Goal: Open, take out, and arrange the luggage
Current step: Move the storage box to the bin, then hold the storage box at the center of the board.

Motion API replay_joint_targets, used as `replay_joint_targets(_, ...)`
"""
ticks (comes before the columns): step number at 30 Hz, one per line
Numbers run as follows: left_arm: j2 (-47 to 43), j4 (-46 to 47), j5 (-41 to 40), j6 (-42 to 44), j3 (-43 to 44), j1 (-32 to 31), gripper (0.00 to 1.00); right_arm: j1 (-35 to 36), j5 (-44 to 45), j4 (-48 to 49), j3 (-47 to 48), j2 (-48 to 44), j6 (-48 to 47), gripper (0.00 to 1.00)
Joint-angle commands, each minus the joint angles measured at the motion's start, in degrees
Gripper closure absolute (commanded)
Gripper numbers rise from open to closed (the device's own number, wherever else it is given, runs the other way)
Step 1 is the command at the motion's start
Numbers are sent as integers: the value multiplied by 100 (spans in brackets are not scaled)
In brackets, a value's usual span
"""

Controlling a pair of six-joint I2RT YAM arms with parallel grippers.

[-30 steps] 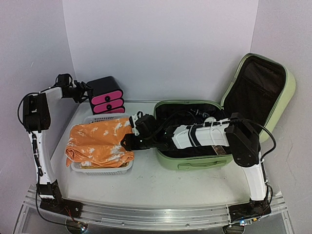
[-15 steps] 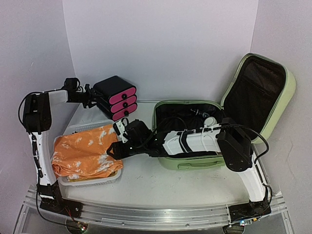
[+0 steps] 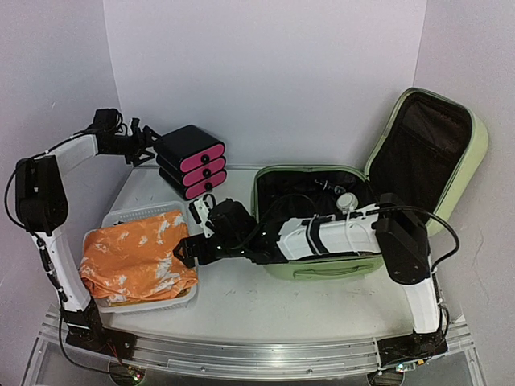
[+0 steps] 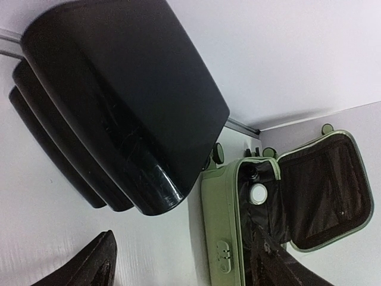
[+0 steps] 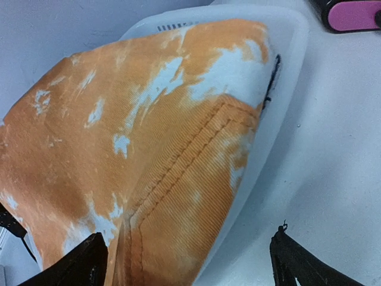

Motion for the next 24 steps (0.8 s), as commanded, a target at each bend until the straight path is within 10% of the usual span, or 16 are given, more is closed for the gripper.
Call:
replay_joint_targets(1, -211, -672, -1063, 533, 731, 26, 20, -79, 401, 195, -299, -973, 107, 6)
replay_joint_targets(24, 3496, 388, -1167, 1603, 5114, 147, 2, -232, 904, -412, -870, -1912, 27, 5)
